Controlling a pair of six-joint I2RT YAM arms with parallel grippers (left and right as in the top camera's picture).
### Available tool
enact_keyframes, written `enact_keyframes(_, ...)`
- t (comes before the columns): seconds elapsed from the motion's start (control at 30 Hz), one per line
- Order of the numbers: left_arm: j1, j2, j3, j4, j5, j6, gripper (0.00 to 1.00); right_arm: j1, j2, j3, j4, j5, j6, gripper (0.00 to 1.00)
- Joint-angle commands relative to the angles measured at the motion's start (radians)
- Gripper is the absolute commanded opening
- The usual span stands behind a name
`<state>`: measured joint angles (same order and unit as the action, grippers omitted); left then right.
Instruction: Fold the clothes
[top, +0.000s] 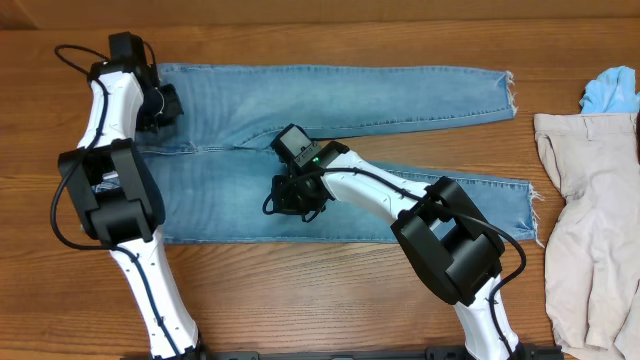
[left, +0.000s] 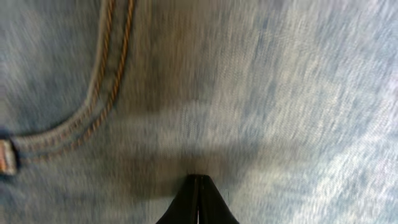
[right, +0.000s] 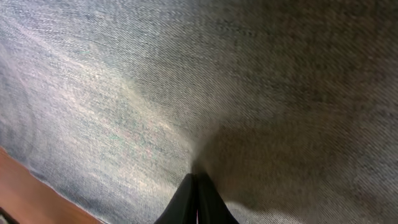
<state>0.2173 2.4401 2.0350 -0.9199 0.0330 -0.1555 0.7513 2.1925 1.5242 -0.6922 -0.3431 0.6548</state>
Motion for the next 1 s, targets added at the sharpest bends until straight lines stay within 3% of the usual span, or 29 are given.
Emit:
enact_keyframes(0.0,-0.005,0.108,-0.037,0.046,-0.04,0.002,0.04,-0.008,0.069,-0.062,-0.047,0.074,0.024,0.04)
enact_keyframes(0.13,-0.009,0.089,0.02,0.026,-0.025,0.002,0.04,-0.008,0.069,-0.062,-0.024,0.074,0.023,0.04)
enact_keyframes(0.23,-0.01,0.038,0.244,-0.143,0.125,-0.013,0.04,-0.011,0.063,-0.047,0.01,0.073,0.01,0.05)
enact_keyframes(0.27,-0.01,0.018,0.315,-0.198,0.125,-0.037,0.04,-0.016,0.053,-0.011,-0.003,0.073,-0.021,0.11)
enact_keyframes(0.3,-0.01,-0.022,0.399,-0.264,0.124,-0.044,0.11,-0.026,0.025,0.061,-0.051,0.074,-0.075,0.22)
enact_keyframes(0.4,-0.01,-0.135,0.502,-0.401,0.08,-0.053,0.24,-0.051,-0.066,0.207,-0.188,0.143,-0.114,0.34)
enact_keyframes(0.5,-0.01,-0.276,0.503,-0.543,0.06,-0.064,0.44,-0.128,-0.206,0.336,-0.447,0.33,-0.139,0.41)
enact_keyframes(0.67,-0.01,-0.449,0.503,-0.763,0.064,-0.109,0.45,-0.381,-0.439,0.335,-0.734,0.384,-0.138,0.41)
enact_keyframes(0.8,-0.034,-0.591,0.438,-0.769,0.09,-0.116,0.45,-0.58,-0.552,0.334,-0.871,0.459,-0.127,0.42)
enact_keyframes(0.97,-0.076,-0.842,0.192,-0.769,0.068,-0.122,0.46,-0.839,-0.64,0.31,-0.956,0.455,-0.132,0.61)
